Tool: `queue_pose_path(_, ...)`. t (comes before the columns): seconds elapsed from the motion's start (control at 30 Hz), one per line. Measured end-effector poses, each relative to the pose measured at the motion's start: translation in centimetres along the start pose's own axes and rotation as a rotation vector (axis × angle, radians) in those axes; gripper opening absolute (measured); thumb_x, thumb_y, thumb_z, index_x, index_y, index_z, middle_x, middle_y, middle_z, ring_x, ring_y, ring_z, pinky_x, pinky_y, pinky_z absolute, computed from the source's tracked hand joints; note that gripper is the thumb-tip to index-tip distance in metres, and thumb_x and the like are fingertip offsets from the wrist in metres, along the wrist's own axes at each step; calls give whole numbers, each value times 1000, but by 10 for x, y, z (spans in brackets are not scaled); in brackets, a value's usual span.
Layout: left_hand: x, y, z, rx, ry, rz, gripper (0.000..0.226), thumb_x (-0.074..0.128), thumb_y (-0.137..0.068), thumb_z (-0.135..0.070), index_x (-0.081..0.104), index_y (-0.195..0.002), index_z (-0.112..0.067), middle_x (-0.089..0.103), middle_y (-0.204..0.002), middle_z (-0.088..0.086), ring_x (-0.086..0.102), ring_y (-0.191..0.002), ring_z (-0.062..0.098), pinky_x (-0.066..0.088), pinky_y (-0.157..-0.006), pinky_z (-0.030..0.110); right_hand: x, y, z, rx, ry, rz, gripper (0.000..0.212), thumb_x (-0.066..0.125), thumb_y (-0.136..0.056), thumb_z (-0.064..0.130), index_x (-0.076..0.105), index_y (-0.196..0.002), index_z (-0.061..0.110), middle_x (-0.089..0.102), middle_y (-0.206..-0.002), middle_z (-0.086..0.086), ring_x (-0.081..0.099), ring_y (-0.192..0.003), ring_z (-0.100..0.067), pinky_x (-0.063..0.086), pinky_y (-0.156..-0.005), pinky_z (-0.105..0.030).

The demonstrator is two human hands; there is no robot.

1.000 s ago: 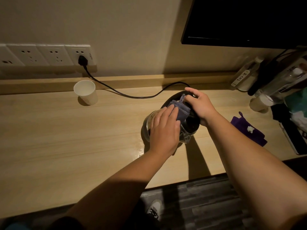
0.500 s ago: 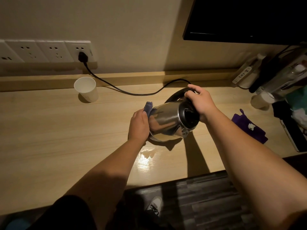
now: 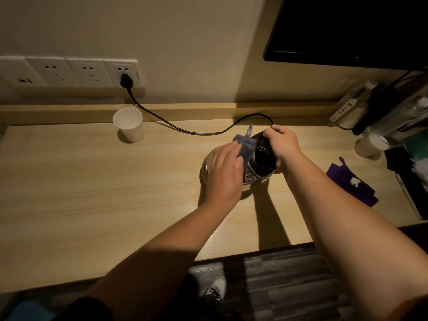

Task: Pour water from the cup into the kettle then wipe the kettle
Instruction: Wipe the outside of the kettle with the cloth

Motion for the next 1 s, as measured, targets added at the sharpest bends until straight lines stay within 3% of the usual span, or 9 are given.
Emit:
queue_pose_path(0.1,2,-1,-5,91,-53,45,52,20,-100,-35,42,-144,-18,40,-150,-2,27,-140,9,10,-114,19,5,1,2,4,8,-4,12,60,-89,21,62,-96,30,64,-95,-7,65,-98,-34,56,-89,-52)
queue_pose_path(0.2,4,1,9,124,-83,80,50,20,-102,-33,33,-149,-20,30,-156,-3,14,-145,7,12,-119,28,9,-1,2,24,-11,-5,25,61,-89,21,59,-112,28,63,-97,-8,65,-94,-31,57,-86,-49)
queue_pose_path(0.37,7,5,55,-44,-61,33,49,22,-103,-29,21,-152,-25,22,-159,-6,6,-146,3,19,-119,37,8,-4,5,26,8,-32,4,60,-84,19,63,-85,21,63,-86,-9,61,-82,-30,56,-83,-49)
queue_pose_path(0.5,7,2,95,-251,52,-26,47,23,-104,-26,25,-151,-29,27,-157,-7,21,-144,7,25,-117,34,6,-7,4,35,27,-65,4,58,-87,20,62,-87,20,61,-83,-8,62,-84,-29,54,-87,-50)
queue_pose_path(0.6,7,-2,110,-331,100,9,44,23,-104,-32,31,-148,-30,37,-150,-9,36,-133,6,34,-108,27,10,-5,6,34,68,-57,10,58,-87,23,65,-92,19,64,-86,-10,65,-95,-34,54,-89,-54)
queue_pose_path(0.73,2,-8,138,-562,92,88,32,22,-104,-35,51,-114,-25,57,-108,-1,57,-103,18,41,-80,32,15,-2,7,32,62,-24,6,60,-86,25,65,-88,22,65,-93,-12,65,-96,-36,54,-88,-56)
queue_pose_path(0.8,-1,-13,141,-599,84,120,31,22,-103,-36,51,-107,-25,57,-102,0,57,-93,17,38,-75,30,12,-1,8,28,53,-23,4,61,-88,24,62,-85,27,64,-97,-12,63,-99,-36,54,-89,-55)
queue_pose_path(0.9,-7,-24,126,-482,93,107,35,23,-104,-36,53,-115,-24,58,-106,-1,56,-94,13,38,-76,30,9,-2,6,27,56,-10,26,62,-88,24,64,-114,27,64,-111,-12,63,-99,-33,56,-86,-49)
queue_pose_path(1.0,-13,-50,100,-333,77,115,33,26,-105,-32,55,-115,-20,58,-104,0,53,-94,13,37,-76,28,8,0,5,13,85,24,48,62,-91,23,51,-138,27,59,-113,-7,60,-96,-27,55,-79,-43)
Point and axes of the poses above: each hand's wrist, its own y-axis away from the middle knuckle, its own x-axis out of the palm, z = x × y, the point moved 8 cm from there along -y, towards the middle knuckle
